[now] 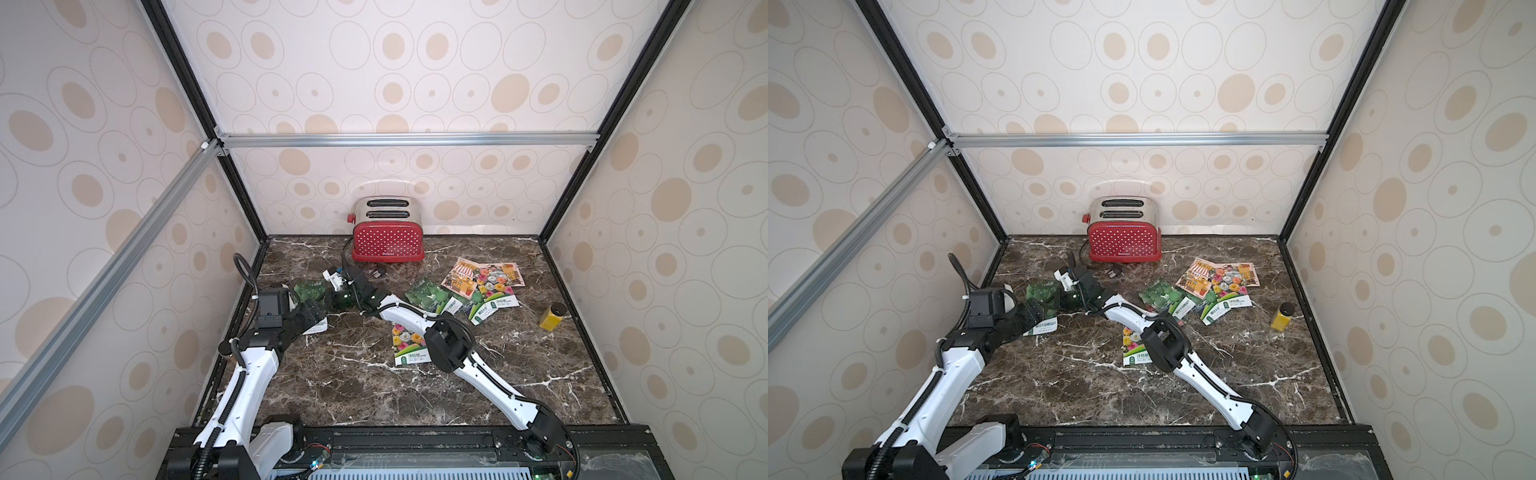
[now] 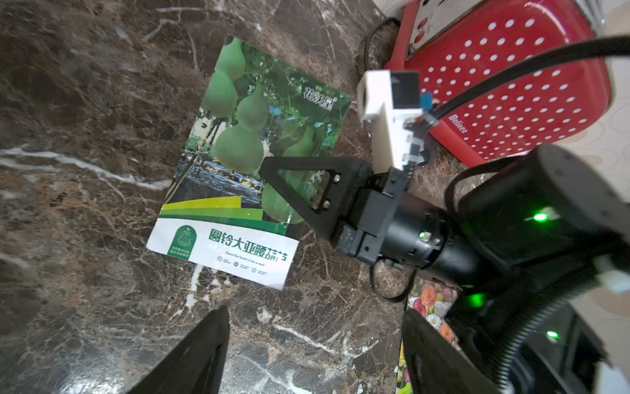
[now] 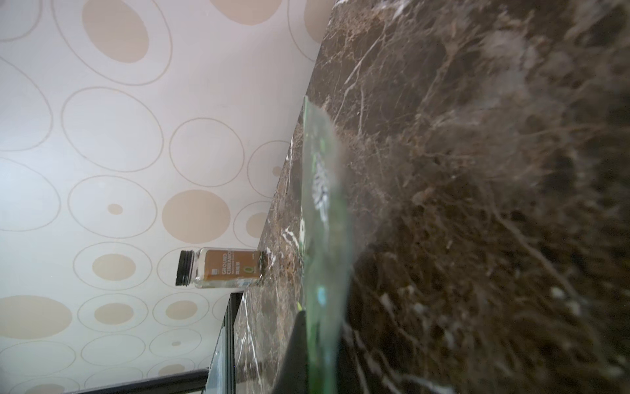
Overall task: Arrange the seed packets in a row
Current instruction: Place the seed packet at the center of the board.
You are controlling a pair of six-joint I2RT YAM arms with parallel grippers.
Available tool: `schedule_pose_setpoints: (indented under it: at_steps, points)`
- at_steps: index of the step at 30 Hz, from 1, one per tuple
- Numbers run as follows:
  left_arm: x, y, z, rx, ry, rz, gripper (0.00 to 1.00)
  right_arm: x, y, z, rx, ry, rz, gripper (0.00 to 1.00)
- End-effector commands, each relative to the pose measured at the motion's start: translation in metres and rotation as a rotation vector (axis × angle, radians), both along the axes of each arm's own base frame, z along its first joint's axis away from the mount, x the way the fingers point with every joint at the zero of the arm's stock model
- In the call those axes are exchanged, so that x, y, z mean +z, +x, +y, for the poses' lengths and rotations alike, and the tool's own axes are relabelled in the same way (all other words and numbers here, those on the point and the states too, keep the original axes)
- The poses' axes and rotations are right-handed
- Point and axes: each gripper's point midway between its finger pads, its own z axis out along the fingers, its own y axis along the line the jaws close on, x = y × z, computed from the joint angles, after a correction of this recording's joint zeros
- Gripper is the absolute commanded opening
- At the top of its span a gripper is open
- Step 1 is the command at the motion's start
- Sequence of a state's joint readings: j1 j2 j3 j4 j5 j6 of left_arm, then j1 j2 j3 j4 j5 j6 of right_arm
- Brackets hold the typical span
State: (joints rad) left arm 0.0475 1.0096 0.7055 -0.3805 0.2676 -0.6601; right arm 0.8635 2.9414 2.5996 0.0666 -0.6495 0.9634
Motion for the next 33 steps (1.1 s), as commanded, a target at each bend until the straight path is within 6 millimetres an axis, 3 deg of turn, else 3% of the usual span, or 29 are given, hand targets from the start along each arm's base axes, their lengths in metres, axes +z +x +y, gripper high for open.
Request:
schedule_pose_setpoints:
  at_steps: [1, 6, 21, 25, 27, 29, 33]
  points:
    - [-0.003, -0.004, 0.000, -0.006, -0.007, -0.001, 0.81, 0.018, 0.003, 0.014, -0.064, 0.071, -0.007, 0.00]
    - [-0.007, -0.007, 0.002, 0.021, -0.020, -0.012, 0.81, 0.013, -0.002, 0.025, -0.105, 0.075, -0.018, 0.00]
    - [-0.011, -0.009, -0.002, -0.017, -0.012, -0.004, 0.83, -0.018, 0.011, 0.021, -0.203, 0.007, 0.012, 0.00]
    - [-0.011, -0.009, -0.003, -0.020, -0.014, -0.006, 0.83, -0.028, 0.012, 0.020, -0.223, -0.007, 0.038, 0.10]
    - [-0.009, -0.008, -0.002, -0.024, -0.007, -0.008, 0.84, -0.031, 0.012, 0.018, -0.229, -0.024, 0.039, 0.30]
    - [-0.010, -0.008, -0.002, -0.030, -0.002, -0.003, 0.84, -0.033, 0.011, 0.017, -0.225, -0.044, 0.036, 0.35]
    - [-0.013, -0.005, -0.002, -0.042, 0.008, 0.009, 0.85, -0.032, 0.010, 0.014, -0.219, -0.081, 0.037, 0.61]
